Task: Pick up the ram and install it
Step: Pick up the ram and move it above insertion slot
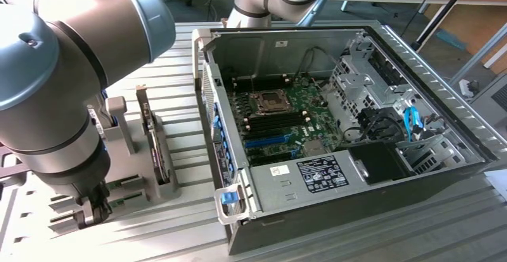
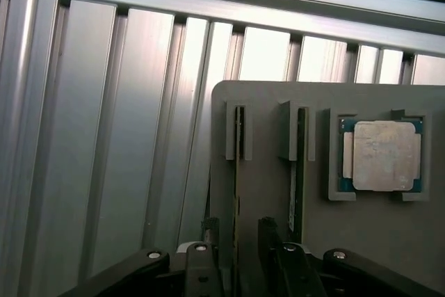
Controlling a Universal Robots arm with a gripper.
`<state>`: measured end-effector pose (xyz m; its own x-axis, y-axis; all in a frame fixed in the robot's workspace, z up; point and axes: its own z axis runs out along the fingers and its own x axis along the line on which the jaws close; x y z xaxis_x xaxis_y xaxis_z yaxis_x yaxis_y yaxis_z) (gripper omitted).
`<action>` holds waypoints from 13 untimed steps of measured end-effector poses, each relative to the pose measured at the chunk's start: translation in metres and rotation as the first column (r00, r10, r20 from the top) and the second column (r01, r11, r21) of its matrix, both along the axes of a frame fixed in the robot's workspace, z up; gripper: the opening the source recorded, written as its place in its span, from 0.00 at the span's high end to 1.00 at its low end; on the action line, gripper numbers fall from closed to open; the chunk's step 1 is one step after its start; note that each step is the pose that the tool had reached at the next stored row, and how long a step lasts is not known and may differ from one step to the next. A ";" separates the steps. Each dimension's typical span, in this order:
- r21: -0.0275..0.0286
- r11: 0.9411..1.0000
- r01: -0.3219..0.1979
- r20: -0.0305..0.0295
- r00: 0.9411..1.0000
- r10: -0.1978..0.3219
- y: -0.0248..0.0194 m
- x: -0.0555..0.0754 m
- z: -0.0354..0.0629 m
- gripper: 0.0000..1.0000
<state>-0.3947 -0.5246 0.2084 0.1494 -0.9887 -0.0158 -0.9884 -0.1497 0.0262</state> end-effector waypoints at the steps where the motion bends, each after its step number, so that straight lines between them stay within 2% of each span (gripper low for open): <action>1: 0.000 1.000 0.000 0.000 1.000 0.000 0.0000 0.000 -0.0008 0.64; 8: 0.000 1.000 0.000 0.000 1.000 0.000 0.0000 0.000 -0.0017 0.65; 10: 0.000 1.000 0.000 0.000 1.000 0.000 0.0000 0.000 -0.0017 0.78; 11: 0.000 1.000 0.000 0.000 1.000 0.000 0.0000 0.000 -0.0016 0.78; 13: 0.000 1.000 0.000 0.000 1.000 0.000 0.0000 0.000 -0.0016 0.87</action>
<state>-0.3947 -0.5246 0.2067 0.1493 -0.9887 -0.0162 -0.9884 -0.1497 0.0263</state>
